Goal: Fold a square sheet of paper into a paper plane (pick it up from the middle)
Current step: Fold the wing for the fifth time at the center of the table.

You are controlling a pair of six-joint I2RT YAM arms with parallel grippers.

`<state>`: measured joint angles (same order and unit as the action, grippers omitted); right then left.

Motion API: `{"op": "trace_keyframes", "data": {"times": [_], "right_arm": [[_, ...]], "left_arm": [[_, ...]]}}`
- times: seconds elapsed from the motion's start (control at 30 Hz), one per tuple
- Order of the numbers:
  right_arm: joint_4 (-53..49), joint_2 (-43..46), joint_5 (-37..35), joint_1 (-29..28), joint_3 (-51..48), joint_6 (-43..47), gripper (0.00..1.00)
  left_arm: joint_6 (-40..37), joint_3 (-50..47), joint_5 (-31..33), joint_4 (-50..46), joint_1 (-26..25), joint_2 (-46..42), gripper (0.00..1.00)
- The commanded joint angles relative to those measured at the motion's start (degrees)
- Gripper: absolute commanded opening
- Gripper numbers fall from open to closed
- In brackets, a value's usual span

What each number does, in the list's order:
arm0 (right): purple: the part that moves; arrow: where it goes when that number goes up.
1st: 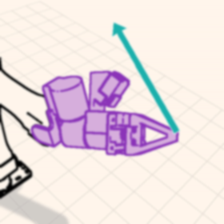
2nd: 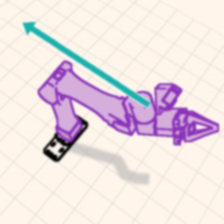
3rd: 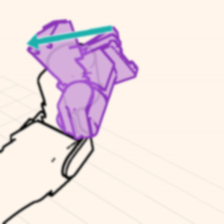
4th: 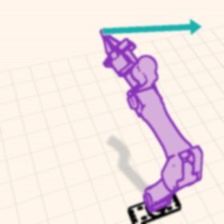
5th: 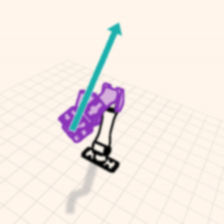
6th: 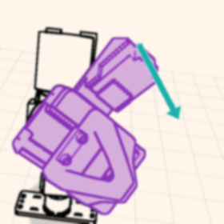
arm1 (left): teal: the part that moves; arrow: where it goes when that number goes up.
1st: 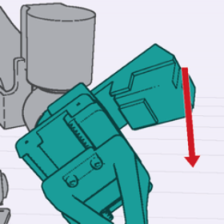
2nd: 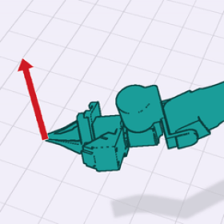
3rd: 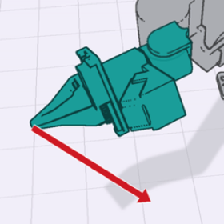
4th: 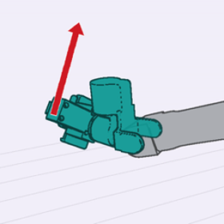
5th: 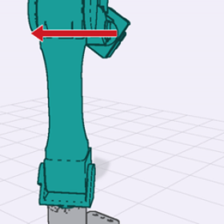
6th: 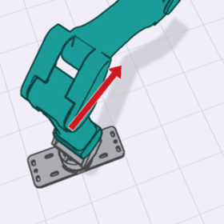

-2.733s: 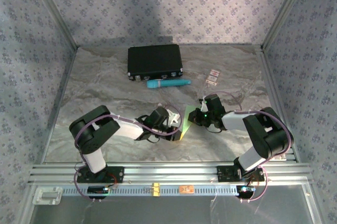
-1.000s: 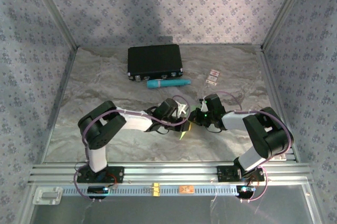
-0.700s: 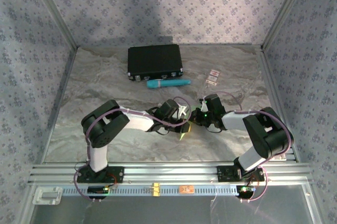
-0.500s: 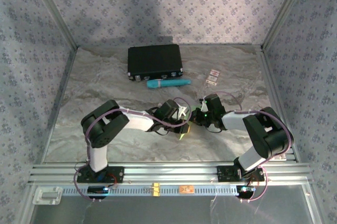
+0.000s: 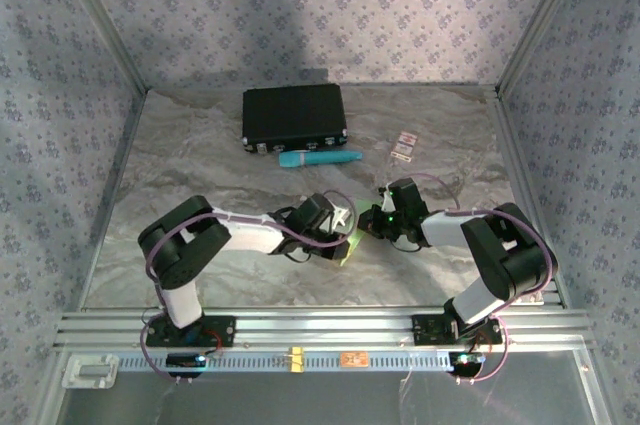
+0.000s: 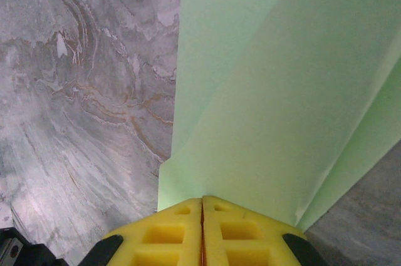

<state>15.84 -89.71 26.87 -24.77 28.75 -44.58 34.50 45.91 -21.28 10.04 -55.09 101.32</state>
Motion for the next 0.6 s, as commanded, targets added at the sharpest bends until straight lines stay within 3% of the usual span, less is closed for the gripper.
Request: {"op": "trace_keyframes", "data": {"times": [0.0,0.2,0.57], "right_arm": [[-2.90,-3.41,-5.96,0.17,-1.07,-0.07,0.09],[-2.89,-3.41,-6.00,0.09,-1.16,-0.12,0.09],[-3.24,-2.97,-6.04,0.03,-1.07,-0.04,0.09]], "left_arm": [[-0.45,0.11,1.80,-3.59,-0.28,-3.19,0.06],[2.08,1.86,1.04,0.22,-0.37,-4.84,0.07],[1.86,5.80,-4.75,1.68,-1.50,0.14,0.09]]}}
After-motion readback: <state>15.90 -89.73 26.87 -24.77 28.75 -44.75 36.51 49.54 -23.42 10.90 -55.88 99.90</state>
